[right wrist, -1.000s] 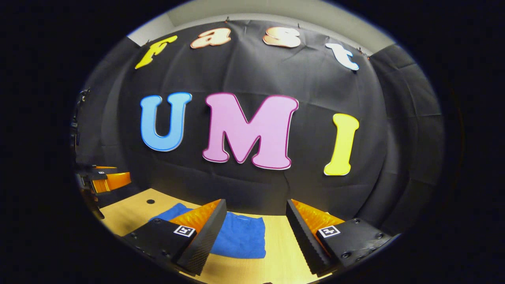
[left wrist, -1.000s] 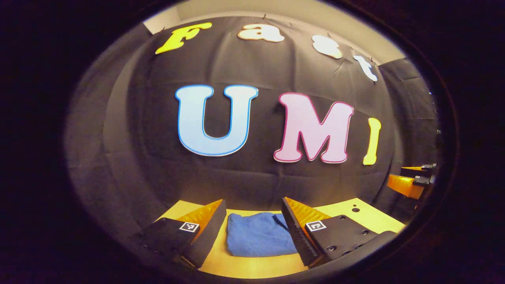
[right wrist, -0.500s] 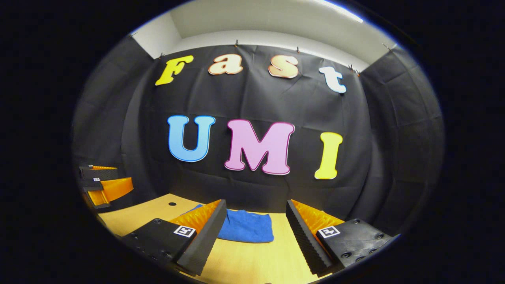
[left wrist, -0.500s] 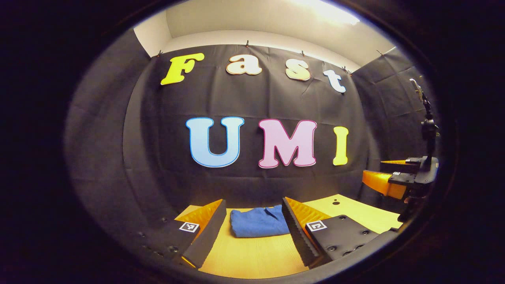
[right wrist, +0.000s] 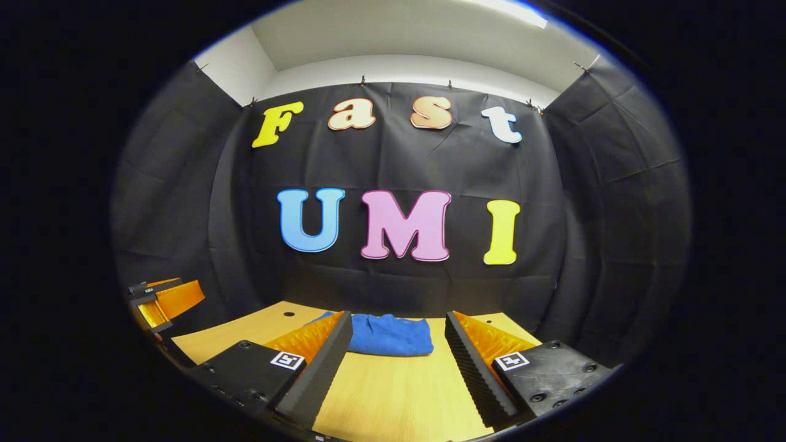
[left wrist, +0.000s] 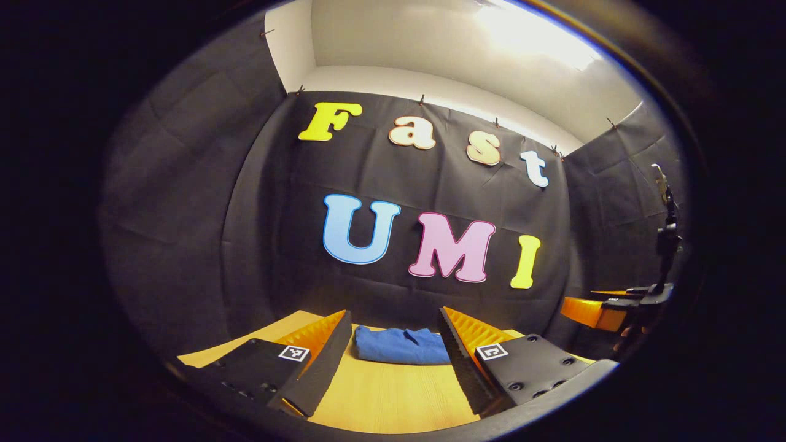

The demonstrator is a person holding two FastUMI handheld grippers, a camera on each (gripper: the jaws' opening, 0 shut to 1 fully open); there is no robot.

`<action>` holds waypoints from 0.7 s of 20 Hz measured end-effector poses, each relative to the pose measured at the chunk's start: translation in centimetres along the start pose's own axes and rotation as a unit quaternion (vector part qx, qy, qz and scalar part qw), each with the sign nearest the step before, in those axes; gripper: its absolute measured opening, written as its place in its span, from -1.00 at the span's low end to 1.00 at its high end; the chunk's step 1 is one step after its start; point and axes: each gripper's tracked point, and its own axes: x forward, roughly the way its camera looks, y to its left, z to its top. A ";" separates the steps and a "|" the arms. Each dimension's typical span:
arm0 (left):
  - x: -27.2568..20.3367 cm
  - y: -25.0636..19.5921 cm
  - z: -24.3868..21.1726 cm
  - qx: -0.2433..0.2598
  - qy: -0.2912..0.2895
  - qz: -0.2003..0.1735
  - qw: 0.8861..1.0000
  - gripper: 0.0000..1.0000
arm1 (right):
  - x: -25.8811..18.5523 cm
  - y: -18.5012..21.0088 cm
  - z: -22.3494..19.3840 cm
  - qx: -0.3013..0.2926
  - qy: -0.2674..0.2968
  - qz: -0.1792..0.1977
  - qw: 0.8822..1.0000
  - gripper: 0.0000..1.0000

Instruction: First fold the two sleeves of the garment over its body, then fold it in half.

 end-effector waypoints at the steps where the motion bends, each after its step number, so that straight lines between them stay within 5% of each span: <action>1: 0.1 0.0 0.3 0.000 0.001 -0.002 1.000 0.62 | 0.3 0.4 0.3 -0.001 -0.004 0.006 1.000 0.92; 14: 2.2 0.1 0.3 0.008 0.007 -0.015 1.000 0.62 | 1.6 1.0 1.5 -0.025 -0.031 -0.002 0.999 0.92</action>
